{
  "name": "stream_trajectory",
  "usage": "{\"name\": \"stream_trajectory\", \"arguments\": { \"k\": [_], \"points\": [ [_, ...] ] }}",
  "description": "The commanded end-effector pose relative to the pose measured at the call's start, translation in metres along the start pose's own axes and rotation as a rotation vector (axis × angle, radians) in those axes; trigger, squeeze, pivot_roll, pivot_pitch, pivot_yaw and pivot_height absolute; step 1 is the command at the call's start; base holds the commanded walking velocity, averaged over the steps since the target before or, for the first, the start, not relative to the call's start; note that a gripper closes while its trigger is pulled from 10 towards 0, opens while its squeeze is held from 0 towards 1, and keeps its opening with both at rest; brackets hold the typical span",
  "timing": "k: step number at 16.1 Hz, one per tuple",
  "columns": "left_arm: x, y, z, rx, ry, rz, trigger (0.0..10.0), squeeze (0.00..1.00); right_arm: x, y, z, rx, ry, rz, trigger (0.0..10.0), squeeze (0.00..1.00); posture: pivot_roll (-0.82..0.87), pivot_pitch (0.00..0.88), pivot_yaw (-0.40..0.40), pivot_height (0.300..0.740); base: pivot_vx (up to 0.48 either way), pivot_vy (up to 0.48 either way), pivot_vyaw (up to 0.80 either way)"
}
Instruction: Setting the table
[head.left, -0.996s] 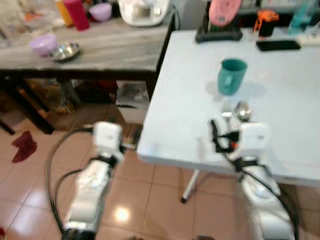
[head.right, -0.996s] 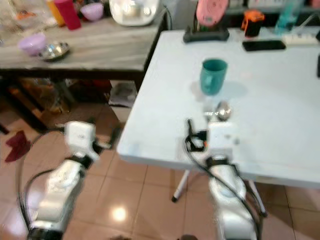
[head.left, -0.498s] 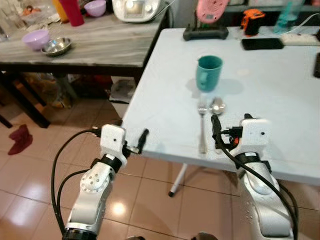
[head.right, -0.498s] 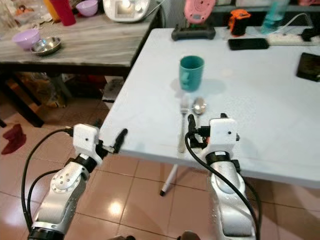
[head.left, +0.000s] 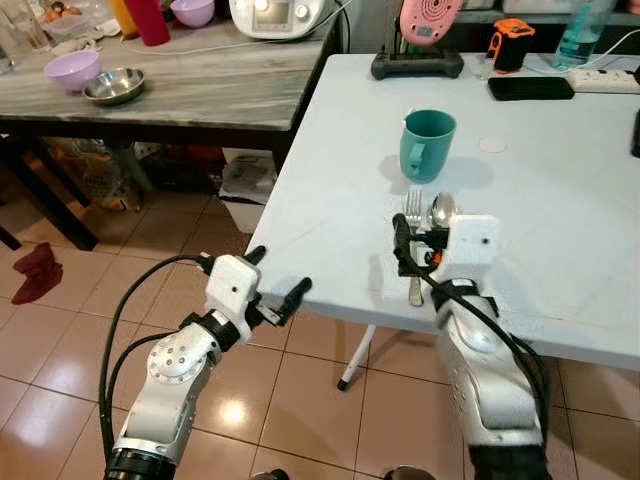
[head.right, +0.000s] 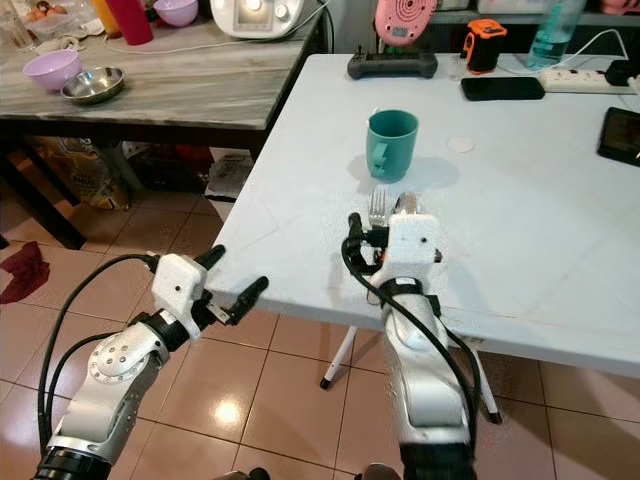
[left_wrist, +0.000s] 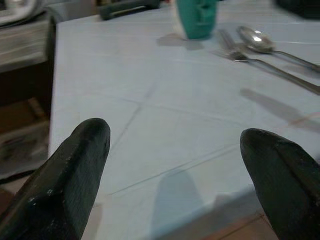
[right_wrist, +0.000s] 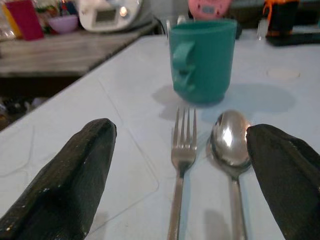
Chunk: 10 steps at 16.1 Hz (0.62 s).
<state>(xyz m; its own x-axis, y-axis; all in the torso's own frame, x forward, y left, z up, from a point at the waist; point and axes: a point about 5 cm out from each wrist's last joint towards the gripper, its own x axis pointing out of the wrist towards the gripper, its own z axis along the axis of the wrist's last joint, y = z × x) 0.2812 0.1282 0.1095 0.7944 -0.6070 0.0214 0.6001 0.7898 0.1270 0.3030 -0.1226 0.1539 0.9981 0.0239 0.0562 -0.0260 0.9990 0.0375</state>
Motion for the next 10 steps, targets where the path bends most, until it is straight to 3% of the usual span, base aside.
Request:
{"name": "stream_trajectory", "arguments": {
  "k": [1, 10],
  "points": [
    [-0.001, 0.0, 0.001, 0.025, 0.0, -0.027, 10.0, 0.0, 0.004, 0.003, -0.006, 0.02, 0.049, -0.013, 10.0, 0.0, -0.19, 0.129, 0.122, 0.74, 0.0, 0.0, 0.0],
    [-0.002, -0.012, 0.007, 0.029, -0.035, -0.151, 10.0, 0.0, 0.032, 0.015, -0.013, 0.029, 0.134, -0.026, 10.0, 0.0, -0.18, 0.138, 0.111, 0.74, 0.0, 0.0, 0.0]
  ]
}}
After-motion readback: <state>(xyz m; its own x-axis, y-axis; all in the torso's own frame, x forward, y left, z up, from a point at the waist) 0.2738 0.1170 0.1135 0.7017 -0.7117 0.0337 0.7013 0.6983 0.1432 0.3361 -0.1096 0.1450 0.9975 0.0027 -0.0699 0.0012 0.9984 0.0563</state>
